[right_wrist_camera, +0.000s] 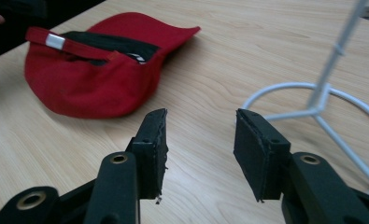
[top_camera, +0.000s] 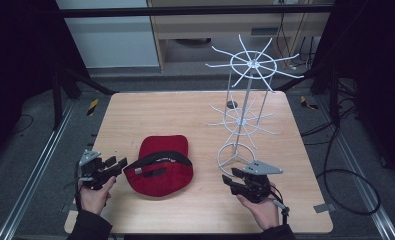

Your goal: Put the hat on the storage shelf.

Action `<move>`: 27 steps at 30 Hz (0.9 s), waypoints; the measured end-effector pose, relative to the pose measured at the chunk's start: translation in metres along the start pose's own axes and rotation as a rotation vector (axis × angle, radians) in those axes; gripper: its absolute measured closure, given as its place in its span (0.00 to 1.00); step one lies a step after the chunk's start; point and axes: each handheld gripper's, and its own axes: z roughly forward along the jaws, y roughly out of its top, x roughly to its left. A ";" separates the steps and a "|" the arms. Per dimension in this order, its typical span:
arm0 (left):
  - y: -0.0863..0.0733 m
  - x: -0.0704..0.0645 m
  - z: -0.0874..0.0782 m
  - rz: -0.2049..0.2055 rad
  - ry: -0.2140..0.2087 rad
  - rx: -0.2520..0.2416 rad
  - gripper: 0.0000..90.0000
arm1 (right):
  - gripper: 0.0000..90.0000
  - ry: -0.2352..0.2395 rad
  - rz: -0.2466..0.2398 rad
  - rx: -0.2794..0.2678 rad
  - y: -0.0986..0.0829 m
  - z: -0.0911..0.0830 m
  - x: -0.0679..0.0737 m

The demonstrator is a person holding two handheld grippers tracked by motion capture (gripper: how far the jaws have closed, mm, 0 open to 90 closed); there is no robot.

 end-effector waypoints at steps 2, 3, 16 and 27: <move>0.000 -0.002 0.003 0.005 -0.007 0.015 0.56 | 0.61 0.009 -0.011 0.002 0.004 0.006 0.005; -0.001 -0.002 0.005 0.010 -0.013 0.028 0.56 | 0.61 0.012 -0.015 0.004 0.006 0.009 0.008; -0.008 -0.005 0.011 -0.004 -0.078 0.139 0.66 | 0.60 0.048 -0.041 0.037 0.027 0.061 0.035; -0.012 -0.004 0.013 -0.005 -0.068 0.205 0.85 | 0.62 0.033 -0.052 0.089 0.029 0.105 0.048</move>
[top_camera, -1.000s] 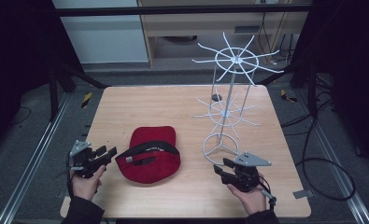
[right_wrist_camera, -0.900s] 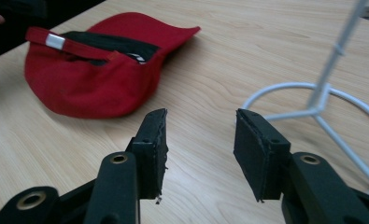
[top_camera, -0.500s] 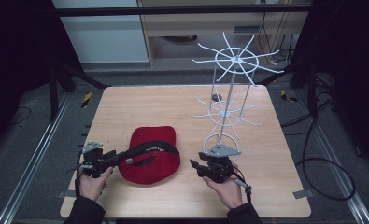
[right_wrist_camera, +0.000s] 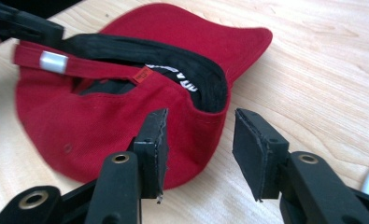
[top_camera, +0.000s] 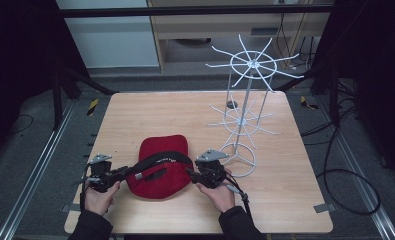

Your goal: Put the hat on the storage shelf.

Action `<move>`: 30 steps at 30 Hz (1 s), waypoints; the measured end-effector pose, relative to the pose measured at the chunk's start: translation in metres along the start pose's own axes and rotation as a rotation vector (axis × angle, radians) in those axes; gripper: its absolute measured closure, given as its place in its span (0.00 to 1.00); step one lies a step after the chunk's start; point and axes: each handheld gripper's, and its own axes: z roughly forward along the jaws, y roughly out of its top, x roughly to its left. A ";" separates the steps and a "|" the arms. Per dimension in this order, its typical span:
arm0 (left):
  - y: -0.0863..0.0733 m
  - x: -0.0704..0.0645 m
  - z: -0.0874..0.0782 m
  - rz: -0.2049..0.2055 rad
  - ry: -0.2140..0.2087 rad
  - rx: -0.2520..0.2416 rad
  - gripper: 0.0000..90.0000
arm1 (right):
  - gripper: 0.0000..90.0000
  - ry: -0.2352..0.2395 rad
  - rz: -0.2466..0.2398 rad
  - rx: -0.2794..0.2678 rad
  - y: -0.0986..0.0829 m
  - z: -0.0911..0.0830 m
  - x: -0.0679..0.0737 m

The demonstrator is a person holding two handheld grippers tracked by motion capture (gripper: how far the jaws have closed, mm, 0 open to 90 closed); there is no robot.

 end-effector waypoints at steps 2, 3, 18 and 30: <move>0.000 0.000 0.001 0.004 0.003 0.011 0.89 | 0.63 -0.005 0.007 0.015 -0.001 0.005 -0.001; -0.001 0.000 0.002 0.007 0.005 0.021 0.90 | 0.64 -0.008 0.009 0.018 -0.002 0.007 -0.001; -0.004 -0.004 0.004 0.060 -0.036 0.045 0.98 | 0.93 -0.008 0.059 0.039 -0.010 0.014 -0.011; -0.003 -0.011 -0.001 0.093 -0.085 0.007 0.88 | 0.96 0.000 -0.019 -0.095 0.005 -0.007 -0.002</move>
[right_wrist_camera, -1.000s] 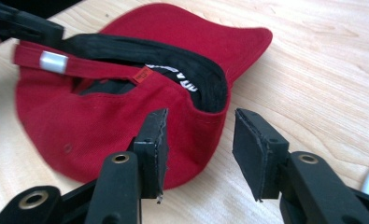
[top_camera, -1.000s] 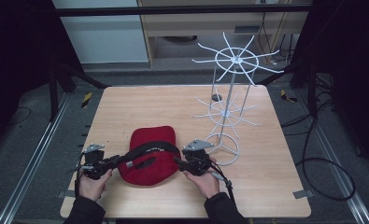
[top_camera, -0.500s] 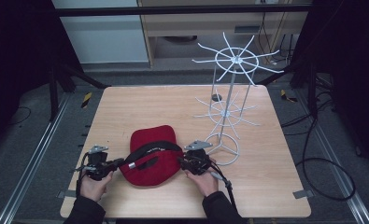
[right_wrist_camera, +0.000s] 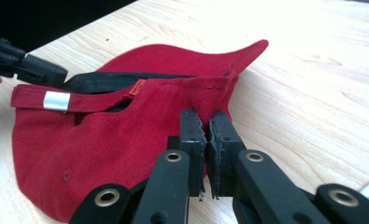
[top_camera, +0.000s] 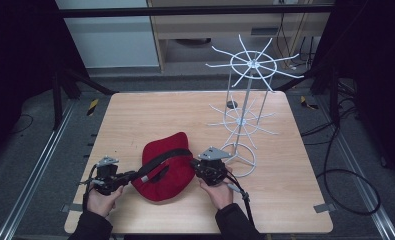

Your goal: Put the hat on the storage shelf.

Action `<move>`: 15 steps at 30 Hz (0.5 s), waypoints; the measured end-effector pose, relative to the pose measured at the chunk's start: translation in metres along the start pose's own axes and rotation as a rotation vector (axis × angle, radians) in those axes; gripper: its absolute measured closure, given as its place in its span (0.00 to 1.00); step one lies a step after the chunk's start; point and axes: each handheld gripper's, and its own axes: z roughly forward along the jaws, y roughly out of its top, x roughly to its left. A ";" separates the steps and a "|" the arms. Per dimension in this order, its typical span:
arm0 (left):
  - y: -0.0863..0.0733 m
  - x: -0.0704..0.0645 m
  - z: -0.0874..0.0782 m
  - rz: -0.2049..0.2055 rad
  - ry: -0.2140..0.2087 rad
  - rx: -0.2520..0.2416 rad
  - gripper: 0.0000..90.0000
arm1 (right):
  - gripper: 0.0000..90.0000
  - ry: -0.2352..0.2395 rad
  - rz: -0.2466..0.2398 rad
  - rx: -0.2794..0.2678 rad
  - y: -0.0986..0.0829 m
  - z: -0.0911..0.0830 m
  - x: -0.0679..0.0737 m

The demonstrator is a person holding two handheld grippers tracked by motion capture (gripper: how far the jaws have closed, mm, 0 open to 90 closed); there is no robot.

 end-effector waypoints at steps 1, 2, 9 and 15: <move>0.002 -0.001 -0.003 0.005 -0.006 -0.021 0.85 | 0.96 0.004 -0.005 -0.003 0.000 -0.001 0.000; 0.004 -0.003 -0.006 0.019 -0.009 -0.047 0.81 | 0.96 0.007 -0.005 -0.008 0.001 -0.001 0.001; 0.022 -0.022 -0.009 0.114 -0.074 -0.150 0.55 | 0.96 0.030 -0.044 -0.017 0.006 -0.004 0.003; 0.034 -0.041 0.006 0.166 -0.110 -0.137 0.39 | 0.96 0.045 -0.069 -0.023 0.012 -0.007 0.008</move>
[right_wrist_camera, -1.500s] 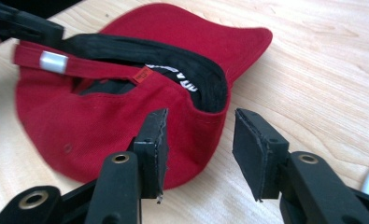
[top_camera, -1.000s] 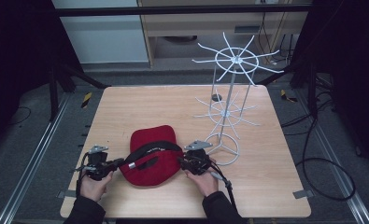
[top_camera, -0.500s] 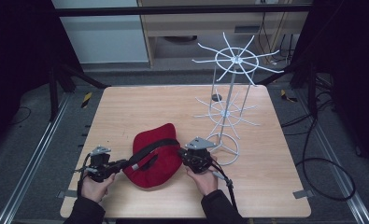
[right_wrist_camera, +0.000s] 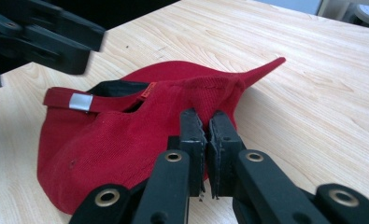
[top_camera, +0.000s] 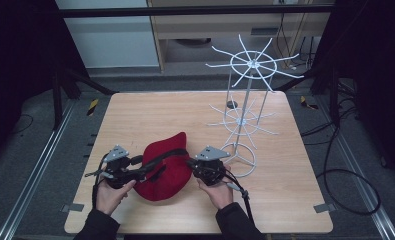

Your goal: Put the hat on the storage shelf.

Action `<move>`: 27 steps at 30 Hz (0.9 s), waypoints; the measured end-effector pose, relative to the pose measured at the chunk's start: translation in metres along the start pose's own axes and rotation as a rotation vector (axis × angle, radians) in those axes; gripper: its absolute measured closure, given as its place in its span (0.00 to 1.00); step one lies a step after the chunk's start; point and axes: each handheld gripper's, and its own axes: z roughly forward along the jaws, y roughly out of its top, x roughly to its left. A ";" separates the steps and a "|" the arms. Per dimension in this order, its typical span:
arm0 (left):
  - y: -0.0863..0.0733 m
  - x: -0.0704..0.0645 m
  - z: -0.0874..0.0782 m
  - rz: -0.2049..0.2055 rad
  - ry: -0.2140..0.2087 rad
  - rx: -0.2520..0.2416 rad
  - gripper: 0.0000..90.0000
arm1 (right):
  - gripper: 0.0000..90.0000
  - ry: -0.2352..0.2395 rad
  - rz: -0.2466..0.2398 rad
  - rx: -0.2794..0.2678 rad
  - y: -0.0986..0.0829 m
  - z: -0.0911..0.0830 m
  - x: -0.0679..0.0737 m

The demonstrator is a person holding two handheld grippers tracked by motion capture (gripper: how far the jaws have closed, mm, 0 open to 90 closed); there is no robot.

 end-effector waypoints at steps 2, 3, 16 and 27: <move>0.006 -0.005 0.014 0.014 -0.014 0.020 0.35 | 0.96 0.004 -0.003 -0.001 0.001 -0.001 0.001; 0.006 -0.007 0.019 0.013 -0.027 0.023 0.34 | 0.96 0.005 -0.004 -0.002 0.002 -0.001 0.001; -0.001 -0.018 0.054 0.055 -0.133 0.156 0.42 | 0.96 0.017 -0.018 -0.008 0.006 0.002 0.004; 0.001 -0.023 0.037 0.028 -0.175 0.148 0.92 | 0.94 0.012 0.003 -0.010 0.006 0.002 0.004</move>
